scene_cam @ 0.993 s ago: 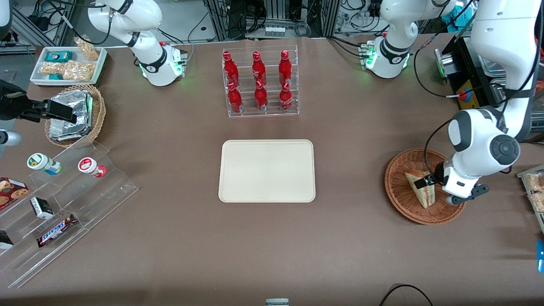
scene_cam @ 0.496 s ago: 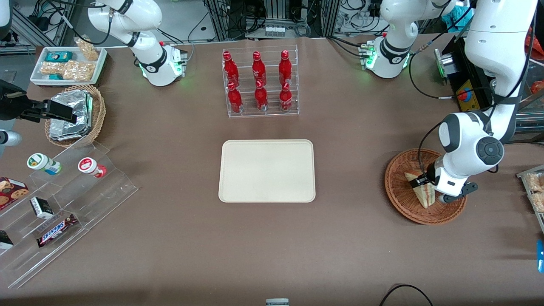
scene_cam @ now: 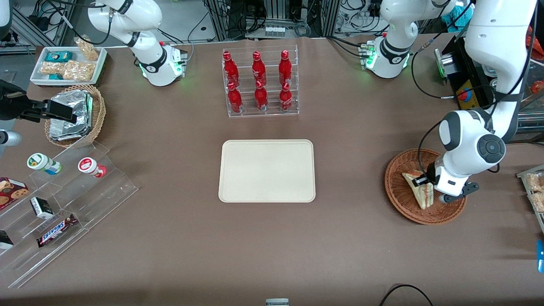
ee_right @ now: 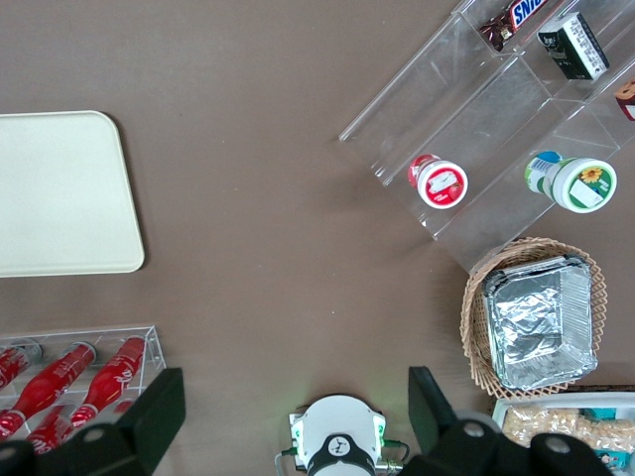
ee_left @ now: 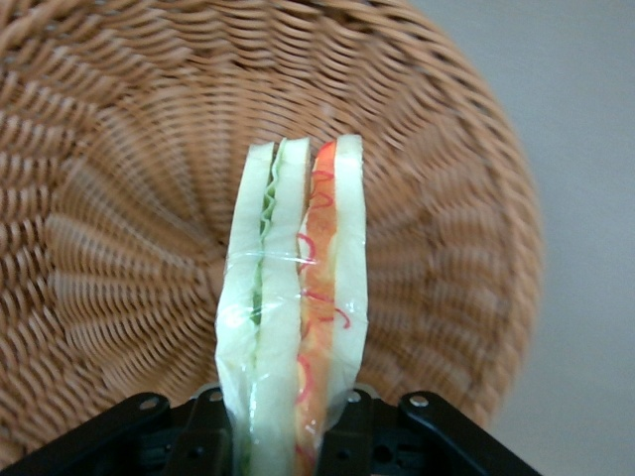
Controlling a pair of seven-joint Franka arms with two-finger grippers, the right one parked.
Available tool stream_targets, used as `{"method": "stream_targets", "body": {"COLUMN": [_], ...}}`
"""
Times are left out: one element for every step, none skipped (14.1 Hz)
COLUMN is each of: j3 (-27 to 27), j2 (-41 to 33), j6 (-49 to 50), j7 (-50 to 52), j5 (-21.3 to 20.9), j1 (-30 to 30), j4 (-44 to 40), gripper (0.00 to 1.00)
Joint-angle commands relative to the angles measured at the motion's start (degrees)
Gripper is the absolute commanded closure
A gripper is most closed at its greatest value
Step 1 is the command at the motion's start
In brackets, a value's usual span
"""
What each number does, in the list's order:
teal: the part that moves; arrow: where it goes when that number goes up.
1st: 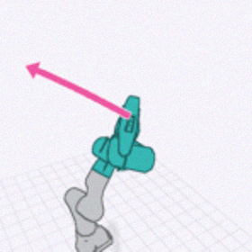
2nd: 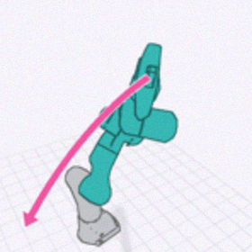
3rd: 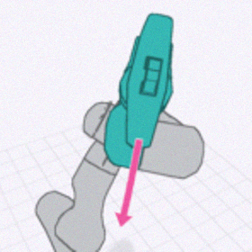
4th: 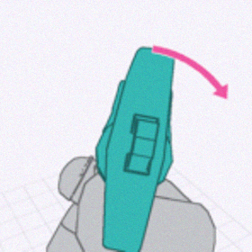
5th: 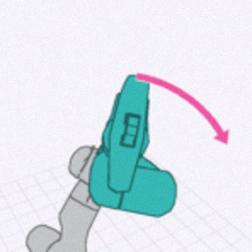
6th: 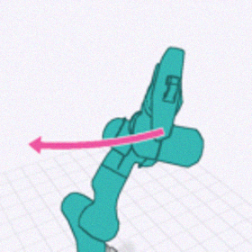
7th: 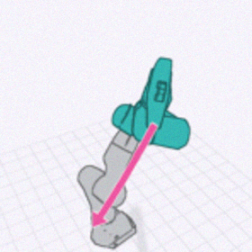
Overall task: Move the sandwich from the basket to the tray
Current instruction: 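Lift the sandwich and carry it over the cream tray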
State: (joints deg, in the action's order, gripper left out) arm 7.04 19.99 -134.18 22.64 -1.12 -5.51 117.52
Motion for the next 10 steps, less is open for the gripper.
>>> {"method": "stream_targets", "body": {"j3": [0.6, 0.52, 0.6, 0.6, 0.6, 0.6, 0.6, 0.6, 1.21, 3.13], "j2": [-4.78, -5.22, -5.14, -4.53, -3.13, -1.72, -0.32, 1.96, 5.81, 8.89], "j6": [7.59, 10.84, 14.78, 18.3, 20.95, 22.02, 22.38, 22.29, 22.29, 22.29], "j7": [6.16, 9.32, 11.44, 12.94, 14.61, 16.11, 17.34, 17.27, 17.53, 17.62], "j5": [-0.11, -0.28, -0.55, -0.64, -0.64, -0.64, -0.55, 0.06, 0.5, 2.07], "j1": [7.15, 10.93, 14.79, 17.88, 20.86, 23.33, 26.31, 28.0, 28.8, 29.76], "j4": [-1.32, -2.98, -5.34, -7.98, -10.79, -12.91, -15.19, -18.0, -22.64, -26.6], "gripper": [0.87, 0.87, 0.86, 0.86, 0.86, 0.86, 0.86, 0.86, 0.86, 0.85]}}
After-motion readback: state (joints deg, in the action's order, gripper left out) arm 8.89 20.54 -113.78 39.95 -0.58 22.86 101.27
